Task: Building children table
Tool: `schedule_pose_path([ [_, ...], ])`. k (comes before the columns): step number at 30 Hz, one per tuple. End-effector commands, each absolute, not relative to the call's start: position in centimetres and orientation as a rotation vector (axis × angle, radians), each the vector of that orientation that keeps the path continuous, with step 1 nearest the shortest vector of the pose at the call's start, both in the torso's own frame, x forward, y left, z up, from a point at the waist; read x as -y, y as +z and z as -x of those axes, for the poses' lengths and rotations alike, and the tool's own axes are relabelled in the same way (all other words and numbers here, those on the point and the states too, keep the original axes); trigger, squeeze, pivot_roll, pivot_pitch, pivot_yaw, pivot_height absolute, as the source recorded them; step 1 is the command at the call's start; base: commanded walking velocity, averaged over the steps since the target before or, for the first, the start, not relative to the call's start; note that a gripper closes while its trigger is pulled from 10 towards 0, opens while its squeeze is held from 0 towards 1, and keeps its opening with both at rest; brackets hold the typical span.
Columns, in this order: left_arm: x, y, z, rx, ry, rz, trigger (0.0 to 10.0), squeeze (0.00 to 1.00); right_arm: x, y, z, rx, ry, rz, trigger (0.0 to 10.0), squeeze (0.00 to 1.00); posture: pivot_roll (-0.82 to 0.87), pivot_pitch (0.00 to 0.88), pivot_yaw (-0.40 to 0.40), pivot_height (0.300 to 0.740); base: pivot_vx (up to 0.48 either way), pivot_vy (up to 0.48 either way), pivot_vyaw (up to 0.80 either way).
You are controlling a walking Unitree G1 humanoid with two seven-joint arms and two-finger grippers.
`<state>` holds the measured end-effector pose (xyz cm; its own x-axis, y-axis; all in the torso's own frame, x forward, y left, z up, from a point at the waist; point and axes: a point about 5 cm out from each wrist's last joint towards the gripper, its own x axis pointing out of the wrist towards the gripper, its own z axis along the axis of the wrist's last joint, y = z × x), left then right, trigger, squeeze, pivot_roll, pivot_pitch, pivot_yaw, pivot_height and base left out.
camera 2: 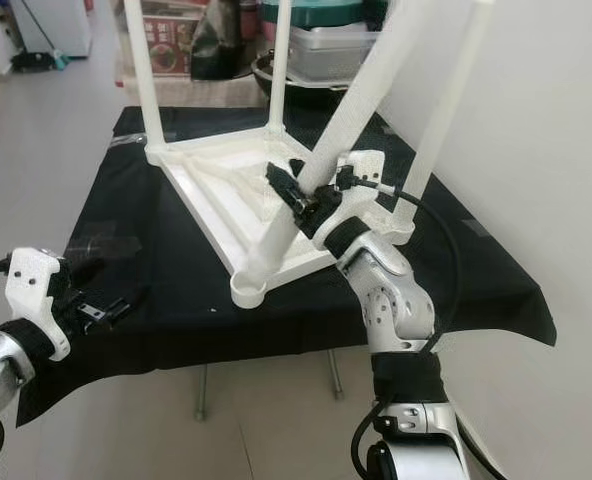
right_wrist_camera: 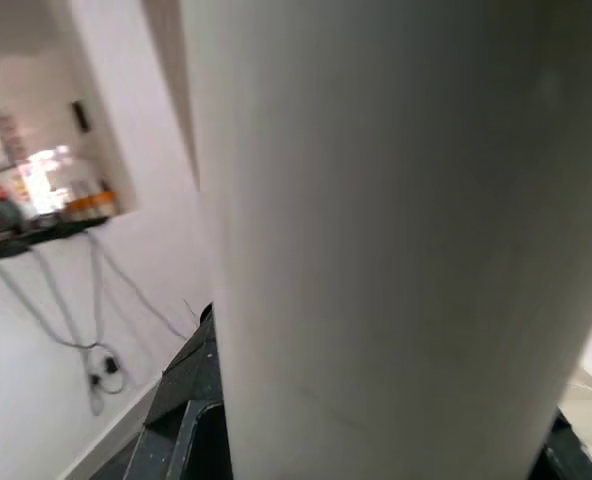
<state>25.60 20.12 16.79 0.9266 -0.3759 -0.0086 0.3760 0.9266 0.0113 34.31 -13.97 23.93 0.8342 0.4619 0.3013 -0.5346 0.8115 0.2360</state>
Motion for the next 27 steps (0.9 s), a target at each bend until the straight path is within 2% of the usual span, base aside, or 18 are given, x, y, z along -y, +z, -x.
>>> schedule_pose_path([
  [1, -19.6, 16.1, -25.5, -0.026, -0.369, -0.005, 10.0, 0.00, 14.7, 24.1, -34.1, 0.257, 0.471, -0.322, 10.0, 0.00, 0.10, 0.000, -0.047, 0.740, 0.000, 0.000, 0.00],
  [6, -18.6, 15.2, -25.5, -0.051, -0.307, 0.035, 10.0, 0.00, 15.7, 24.5, -33.3, 0.299, 0.350, -0.400, 10.0, 0.00, 0.08, 0.000, -0.037, 0.740, 0.000, 0.000, 0.00],
  [11, -18.3, 14.9, -25.8, -0.038, -0.234, 0.067, 10.0, 0.00, 14.4, 23.8, -31.9, 0.297, 0.309, -0.442, 10.0, 0.00, 0.08, 0.000, -0.037, 0.740, 0.000, 0.000, 0.00],
  [19, -17.4, 15.9, -26.8, 0.019, -0.236, 0.079, 10.0, 0.00, 12.3, 23.8, -31.9, 0.289, 0.366, -0.453, 10.0, 0.00, 0.08, 0.000, -0.041, 0.740, 0.306, 0.000, 0.00],
  [25, -17.3, 16.0, -27.0, 0.023, -0.235, 0.080, 10.0, 0.00, 12.1, 24.0, -31.9, 0.295, 0.382, -0.427, 10.0, 0.00, 0.08, 0.000, -0.043, 0.740, 0.307, 0.000, 0.00],
  [27, -17.1, 16.0, -27.0, 0.026, -0.235, 0.083, 10.0, 0.00, 12.0, 24.2, -31.9, 0.299, 0.391, -0.400, 10.0, 0.00, 0.09, 0.000, -0.044, 0.740, 0.311, 0.000, 0.80],
])
